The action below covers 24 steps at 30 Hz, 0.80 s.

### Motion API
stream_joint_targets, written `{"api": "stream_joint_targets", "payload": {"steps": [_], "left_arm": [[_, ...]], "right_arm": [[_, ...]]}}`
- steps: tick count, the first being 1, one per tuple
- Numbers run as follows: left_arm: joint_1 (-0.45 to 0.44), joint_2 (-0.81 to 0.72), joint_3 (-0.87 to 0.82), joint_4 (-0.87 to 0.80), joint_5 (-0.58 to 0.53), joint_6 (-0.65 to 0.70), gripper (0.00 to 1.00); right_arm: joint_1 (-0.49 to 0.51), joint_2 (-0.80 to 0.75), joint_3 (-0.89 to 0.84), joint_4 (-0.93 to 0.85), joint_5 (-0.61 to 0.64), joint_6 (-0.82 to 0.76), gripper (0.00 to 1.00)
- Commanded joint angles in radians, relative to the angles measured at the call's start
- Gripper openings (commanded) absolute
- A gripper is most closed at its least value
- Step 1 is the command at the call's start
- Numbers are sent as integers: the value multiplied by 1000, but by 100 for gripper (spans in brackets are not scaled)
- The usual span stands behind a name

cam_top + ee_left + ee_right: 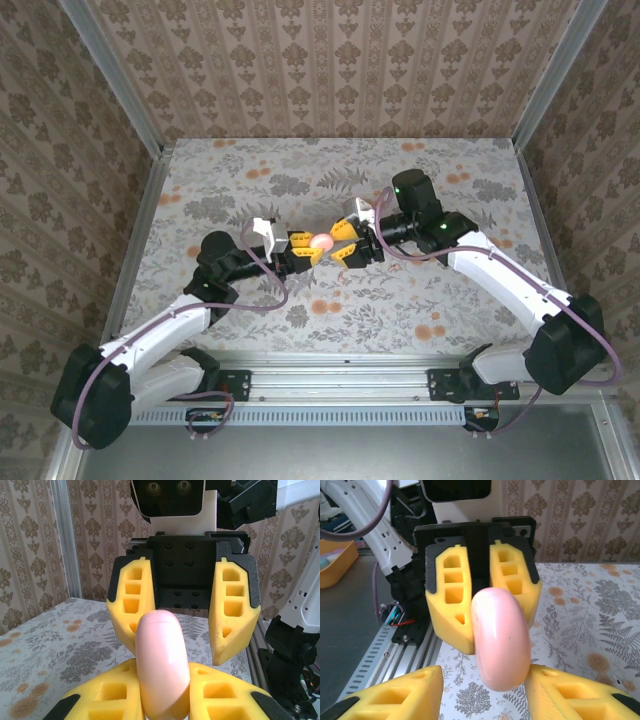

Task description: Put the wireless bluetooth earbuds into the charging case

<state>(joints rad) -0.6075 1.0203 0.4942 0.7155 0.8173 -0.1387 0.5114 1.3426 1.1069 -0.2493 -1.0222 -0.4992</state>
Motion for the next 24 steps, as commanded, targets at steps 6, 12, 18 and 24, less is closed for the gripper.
{"api": "stream_joint_targets", "payload": {"steps": [6, 12, 18, 24], "left_arm": [[-19, -2, 36, 30, 24, 15, 15], [-26, 3, 41, 30, 22, 18, 15], [-28, -10, 38, -34, -12, 54, 29], [-28, -68, 81, -351, -63, 258, 59]], "right_arm": [[11, 18, 61, -70, -78, -72, 35], [10, 17, 68, -75, -78, -82, 25], [10, -4, 83, -169, -30, -161, 7], [10, -67, 68, -303, 211, -273, 7]]}}
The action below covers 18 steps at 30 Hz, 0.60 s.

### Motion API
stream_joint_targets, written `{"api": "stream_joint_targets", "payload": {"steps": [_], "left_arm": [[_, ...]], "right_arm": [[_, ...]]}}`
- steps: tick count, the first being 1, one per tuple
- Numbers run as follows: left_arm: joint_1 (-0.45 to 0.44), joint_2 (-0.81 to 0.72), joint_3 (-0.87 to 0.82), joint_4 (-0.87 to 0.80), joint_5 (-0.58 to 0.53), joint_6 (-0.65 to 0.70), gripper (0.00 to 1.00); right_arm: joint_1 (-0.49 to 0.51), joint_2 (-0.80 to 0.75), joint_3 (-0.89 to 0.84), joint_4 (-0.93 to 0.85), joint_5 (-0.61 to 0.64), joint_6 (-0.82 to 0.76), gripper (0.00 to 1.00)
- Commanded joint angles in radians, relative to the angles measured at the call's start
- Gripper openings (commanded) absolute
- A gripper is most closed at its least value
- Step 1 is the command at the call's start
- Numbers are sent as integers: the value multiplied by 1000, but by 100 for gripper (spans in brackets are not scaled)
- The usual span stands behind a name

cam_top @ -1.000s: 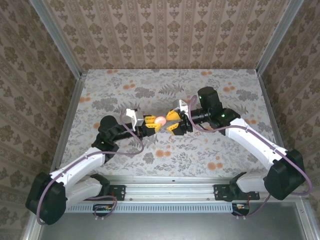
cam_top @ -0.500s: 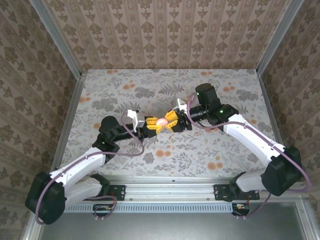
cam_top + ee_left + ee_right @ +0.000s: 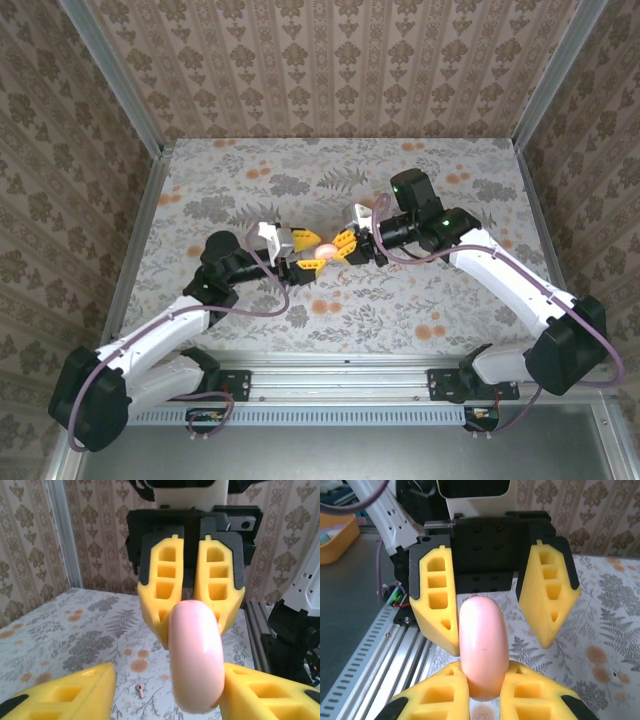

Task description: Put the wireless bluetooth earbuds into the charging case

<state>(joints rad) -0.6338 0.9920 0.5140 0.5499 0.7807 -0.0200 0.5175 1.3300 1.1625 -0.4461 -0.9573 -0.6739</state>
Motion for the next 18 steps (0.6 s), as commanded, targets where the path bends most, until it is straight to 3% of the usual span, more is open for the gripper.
{"api": "stream_joint_targets", "payload": {"steps": [1, 9, 18], "left_arm": [[-3, -47, 81, -261, -33, 187, 60], [-19, -50, 179, -617, -78, 458, 60], [-42, -14, 187, -621, -80, 478, 59]], "right_arm": [[4, -64, 8, -124, 185, -115, 7], [65, -101, 27, -250, 511, -242, 8], [129, -72, 43, -263, 542, -247, 8]]}}
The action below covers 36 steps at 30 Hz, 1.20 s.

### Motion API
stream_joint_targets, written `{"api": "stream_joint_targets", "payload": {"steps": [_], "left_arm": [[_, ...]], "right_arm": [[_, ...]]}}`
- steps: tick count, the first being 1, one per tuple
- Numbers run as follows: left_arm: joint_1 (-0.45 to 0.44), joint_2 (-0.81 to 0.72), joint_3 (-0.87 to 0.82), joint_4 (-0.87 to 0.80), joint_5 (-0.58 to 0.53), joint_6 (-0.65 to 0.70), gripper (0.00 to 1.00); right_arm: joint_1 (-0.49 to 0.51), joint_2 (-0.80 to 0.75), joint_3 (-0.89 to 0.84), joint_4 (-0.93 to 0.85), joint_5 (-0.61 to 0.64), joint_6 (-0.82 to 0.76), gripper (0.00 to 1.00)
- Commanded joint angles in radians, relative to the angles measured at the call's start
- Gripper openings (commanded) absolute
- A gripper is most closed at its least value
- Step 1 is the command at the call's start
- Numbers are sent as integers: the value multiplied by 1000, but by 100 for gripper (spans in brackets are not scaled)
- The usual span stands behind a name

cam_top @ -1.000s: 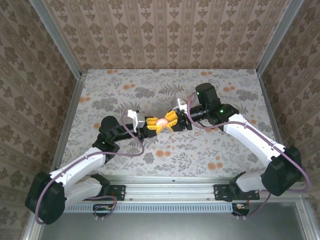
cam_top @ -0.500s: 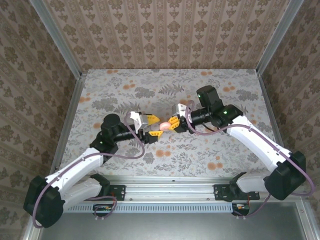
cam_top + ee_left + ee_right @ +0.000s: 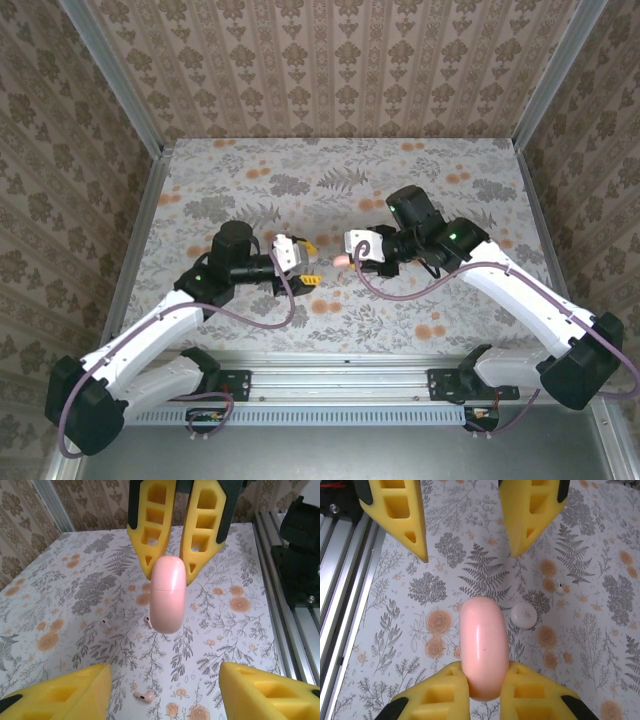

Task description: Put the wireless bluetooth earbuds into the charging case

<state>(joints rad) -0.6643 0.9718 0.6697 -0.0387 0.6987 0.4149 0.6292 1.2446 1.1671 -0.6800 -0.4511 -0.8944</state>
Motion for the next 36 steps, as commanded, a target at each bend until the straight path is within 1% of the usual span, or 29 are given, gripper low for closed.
{"api": "stream_joint_targets", "payload": {"steps": [1, 11, 18, 36], "left_arm": [[-13, 10, 33, -30, 5, 44, 59], [-28, 40, 28, 14, 22, 21, 58], [-38, 51, 24, 41, 20, 13, 55], [-61, 77, 35, 64, 31, -1, 36]], "right_arm": [[22, 17, 40, -27, 34, -26, 8], [56, 54, 63, 15, -36, -2, 8], [72, 79, 71, 31, -79, 12, 8], [78, 86, 74, 62, -103, 26, 8]]}}
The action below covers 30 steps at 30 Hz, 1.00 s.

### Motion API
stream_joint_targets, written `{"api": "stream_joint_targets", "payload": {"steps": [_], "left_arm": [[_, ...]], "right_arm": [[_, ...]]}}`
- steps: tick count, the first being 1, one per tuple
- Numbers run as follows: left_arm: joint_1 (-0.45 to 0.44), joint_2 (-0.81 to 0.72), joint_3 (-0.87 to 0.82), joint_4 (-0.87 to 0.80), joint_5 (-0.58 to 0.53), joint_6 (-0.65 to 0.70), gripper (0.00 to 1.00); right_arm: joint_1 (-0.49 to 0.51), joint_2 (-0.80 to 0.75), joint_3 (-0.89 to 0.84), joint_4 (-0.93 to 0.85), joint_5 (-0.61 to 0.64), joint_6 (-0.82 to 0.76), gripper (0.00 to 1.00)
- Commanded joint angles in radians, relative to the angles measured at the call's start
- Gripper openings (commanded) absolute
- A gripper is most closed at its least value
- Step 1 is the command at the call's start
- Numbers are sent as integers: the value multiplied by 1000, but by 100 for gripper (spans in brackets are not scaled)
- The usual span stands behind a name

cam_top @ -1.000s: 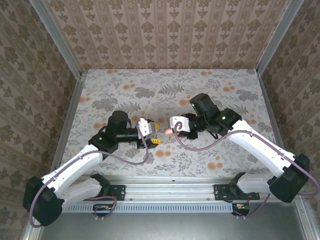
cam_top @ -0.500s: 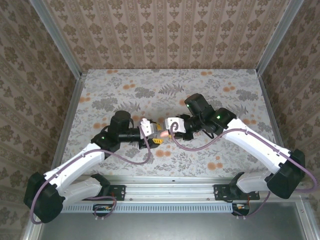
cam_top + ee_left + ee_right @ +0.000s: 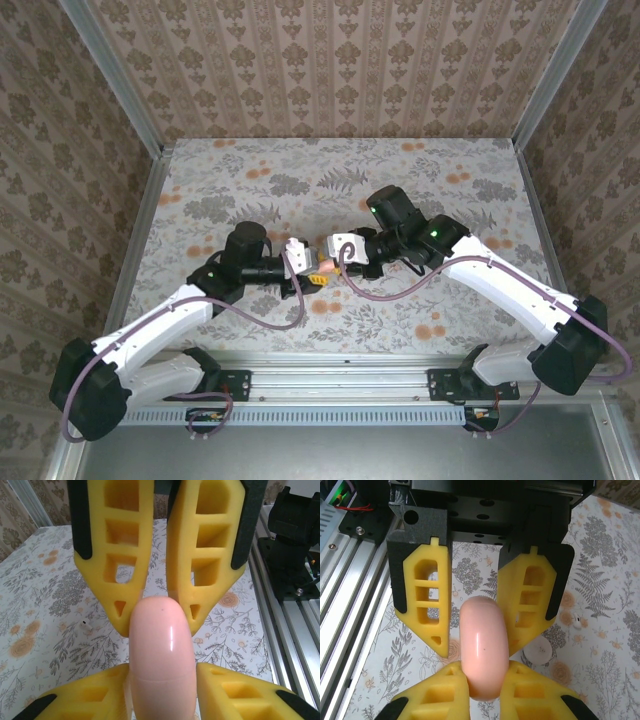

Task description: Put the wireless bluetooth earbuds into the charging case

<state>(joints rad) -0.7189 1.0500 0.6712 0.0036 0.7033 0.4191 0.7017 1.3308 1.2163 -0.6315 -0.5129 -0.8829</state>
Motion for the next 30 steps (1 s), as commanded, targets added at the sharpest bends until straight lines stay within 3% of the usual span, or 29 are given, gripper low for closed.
{"api": "stream_joint_targets", "payload": {"steps": [1, 7, 18, 19, 21, 23, 25, 30], "left_arm": [[-7, 0, 34, 24, 27, -5, 35], [-7, -14, 21, 62, 24, -37, 38], [-8, -24, 17, 51, 23, -41, 18], [-8, -22, 19, 47, 23, -38, 17], [-8, -19, 20, 44, 24, -36, 15], [-8, -18, 22, 45, 24, -35, 15], [-8, -15, 21, 45, 25, -35, 15], [-8, -15, 20, 49, 30, -37, 14]], "right_arm": [[6, -1, 23, 14, -41, 16, 8], [6, 2, 18, 13, -25, 16, 8], [5, -4, 19, 12, 3, 28, 8], [5, -8, 14, 21, 6, 35, 10], [5, -19, 1, 52, 10, 63, 29], [5, -30, -22, 91, -3, 97, 40], [5, -37, -40, 135, -22, 124, 45], [4, -32, -40, 144, -35, 140, 46]]}}
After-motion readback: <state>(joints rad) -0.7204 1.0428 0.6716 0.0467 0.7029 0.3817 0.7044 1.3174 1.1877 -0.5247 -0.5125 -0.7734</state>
